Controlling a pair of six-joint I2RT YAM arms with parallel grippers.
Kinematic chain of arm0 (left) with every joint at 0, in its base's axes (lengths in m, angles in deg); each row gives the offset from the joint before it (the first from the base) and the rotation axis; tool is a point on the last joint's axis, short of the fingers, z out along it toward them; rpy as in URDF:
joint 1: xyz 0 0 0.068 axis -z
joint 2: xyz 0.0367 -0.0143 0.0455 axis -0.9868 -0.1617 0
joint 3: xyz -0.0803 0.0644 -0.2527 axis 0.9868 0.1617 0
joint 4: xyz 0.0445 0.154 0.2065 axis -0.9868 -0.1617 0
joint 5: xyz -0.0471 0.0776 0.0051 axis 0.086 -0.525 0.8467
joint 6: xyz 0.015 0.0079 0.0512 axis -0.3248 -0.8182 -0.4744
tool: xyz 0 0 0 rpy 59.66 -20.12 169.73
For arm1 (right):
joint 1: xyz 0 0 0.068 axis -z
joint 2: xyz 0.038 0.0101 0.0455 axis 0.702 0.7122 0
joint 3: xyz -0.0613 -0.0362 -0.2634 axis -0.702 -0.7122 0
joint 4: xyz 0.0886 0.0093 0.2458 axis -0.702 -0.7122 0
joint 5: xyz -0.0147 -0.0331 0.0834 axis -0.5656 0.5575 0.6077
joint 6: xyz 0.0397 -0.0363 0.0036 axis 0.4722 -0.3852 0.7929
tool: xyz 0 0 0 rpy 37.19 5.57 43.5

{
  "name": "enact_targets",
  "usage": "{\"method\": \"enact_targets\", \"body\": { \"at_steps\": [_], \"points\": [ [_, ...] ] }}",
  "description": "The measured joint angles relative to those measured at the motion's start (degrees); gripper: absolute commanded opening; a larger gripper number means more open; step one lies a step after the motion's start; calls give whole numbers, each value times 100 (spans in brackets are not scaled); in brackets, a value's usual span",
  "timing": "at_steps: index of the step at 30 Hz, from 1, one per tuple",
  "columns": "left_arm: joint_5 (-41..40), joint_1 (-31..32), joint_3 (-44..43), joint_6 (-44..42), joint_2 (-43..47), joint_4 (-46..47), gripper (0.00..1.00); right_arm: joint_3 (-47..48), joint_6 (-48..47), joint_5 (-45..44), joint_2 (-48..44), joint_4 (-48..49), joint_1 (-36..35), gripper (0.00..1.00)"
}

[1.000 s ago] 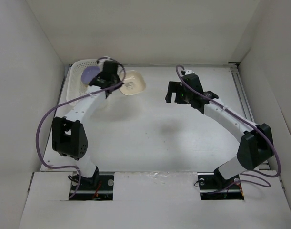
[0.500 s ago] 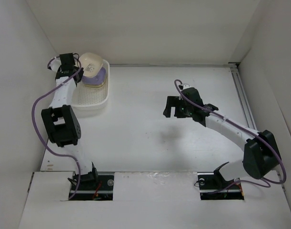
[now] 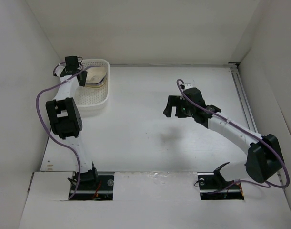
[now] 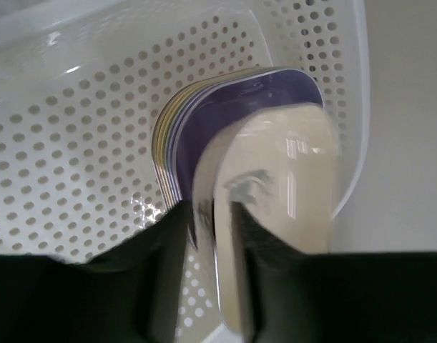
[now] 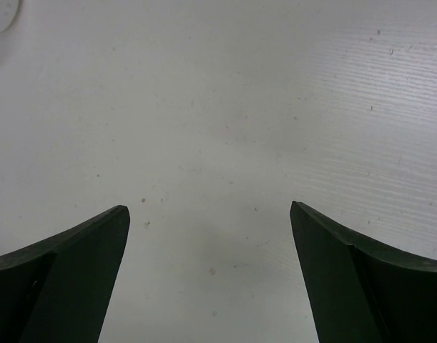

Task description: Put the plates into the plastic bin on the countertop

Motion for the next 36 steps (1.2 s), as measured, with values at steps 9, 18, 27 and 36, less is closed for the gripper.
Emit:
{"method": "enact_targets", "body": {
  "at_steps": [9, 18, 27, 36],
  "points": [
    [9, 0, -66, 114, 7, 2, 100, 2, -4, 48, 0, 0, -109, 100],
    [297, 155, 282, -734, 1320, -149, 100, 181, -31, -667, -269, -575, -450, 100],
    [815, 1115, 1867, -2415, 4120, -179, 100, 708, -33, -1923, -1923, -1681, -975, 100],
    [909, 1080, 3790, -3556, 5794, -595, 100, 879, -42, -2841, -3432, -2739, -1012, 100]
  ]
}}
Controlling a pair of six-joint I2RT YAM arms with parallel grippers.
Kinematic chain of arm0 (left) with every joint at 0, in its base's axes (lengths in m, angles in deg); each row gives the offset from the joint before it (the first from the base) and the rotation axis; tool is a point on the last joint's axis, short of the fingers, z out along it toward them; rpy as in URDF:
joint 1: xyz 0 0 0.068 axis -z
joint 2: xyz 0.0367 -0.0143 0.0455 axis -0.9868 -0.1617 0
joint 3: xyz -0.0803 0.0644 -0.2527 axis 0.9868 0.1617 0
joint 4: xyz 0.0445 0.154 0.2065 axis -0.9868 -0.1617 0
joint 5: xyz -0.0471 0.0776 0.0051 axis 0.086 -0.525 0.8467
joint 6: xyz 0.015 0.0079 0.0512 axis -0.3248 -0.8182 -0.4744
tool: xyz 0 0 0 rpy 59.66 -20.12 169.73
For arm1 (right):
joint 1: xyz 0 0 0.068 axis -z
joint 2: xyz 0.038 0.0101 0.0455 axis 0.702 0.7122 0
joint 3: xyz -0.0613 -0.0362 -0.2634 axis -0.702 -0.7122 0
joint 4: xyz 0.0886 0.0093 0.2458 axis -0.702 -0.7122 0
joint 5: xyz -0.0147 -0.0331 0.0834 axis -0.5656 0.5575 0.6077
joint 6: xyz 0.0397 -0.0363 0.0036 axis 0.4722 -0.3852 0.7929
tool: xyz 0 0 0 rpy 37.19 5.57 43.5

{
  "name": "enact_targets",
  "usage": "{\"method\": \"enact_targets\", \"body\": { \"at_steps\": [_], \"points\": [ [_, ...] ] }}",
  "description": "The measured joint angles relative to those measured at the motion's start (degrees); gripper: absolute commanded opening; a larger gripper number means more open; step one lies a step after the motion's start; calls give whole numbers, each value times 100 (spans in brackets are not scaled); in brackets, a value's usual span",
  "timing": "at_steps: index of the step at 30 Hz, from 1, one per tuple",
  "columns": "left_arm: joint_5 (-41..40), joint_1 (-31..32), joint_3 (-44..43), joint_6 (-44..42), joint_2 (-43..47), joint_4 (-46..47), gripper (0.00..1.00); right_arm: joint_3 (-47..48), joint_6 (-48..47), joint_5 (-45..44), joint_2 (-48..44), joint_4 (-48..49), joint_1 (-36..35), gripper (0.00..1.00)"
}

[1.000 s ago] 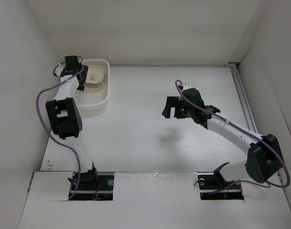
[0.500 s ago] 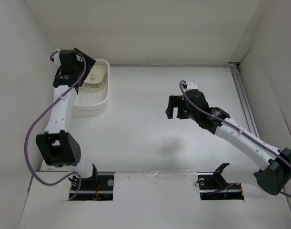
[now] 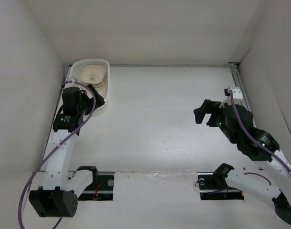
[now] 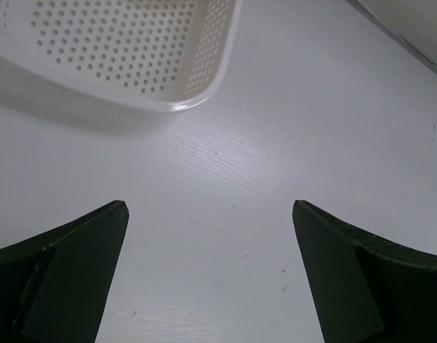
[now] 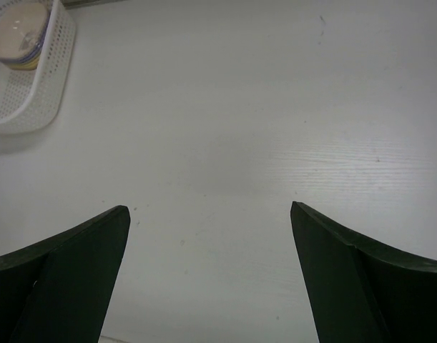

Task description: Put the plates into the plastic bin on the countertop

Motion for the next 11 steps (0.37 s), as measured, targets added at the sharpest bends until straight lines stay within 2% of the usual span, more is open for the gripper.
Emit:
{"method": "enact_targets", "body": {
  "at_steps": [5, 8, 11],
  "points": [
    [101, 0, 859, -254, 1287, -66, 100, -4, -7, -192, -704, -352, -48, 100],
    [118, 2, 931, -293, 2146, 122, 100, -15, -7, -273, -1128, -433, -66, 100],
    [122, 0, 874, -315, 2483, 376, 100, -15, -7, -354, -1325, -466, -68, 100]
  ]
}}
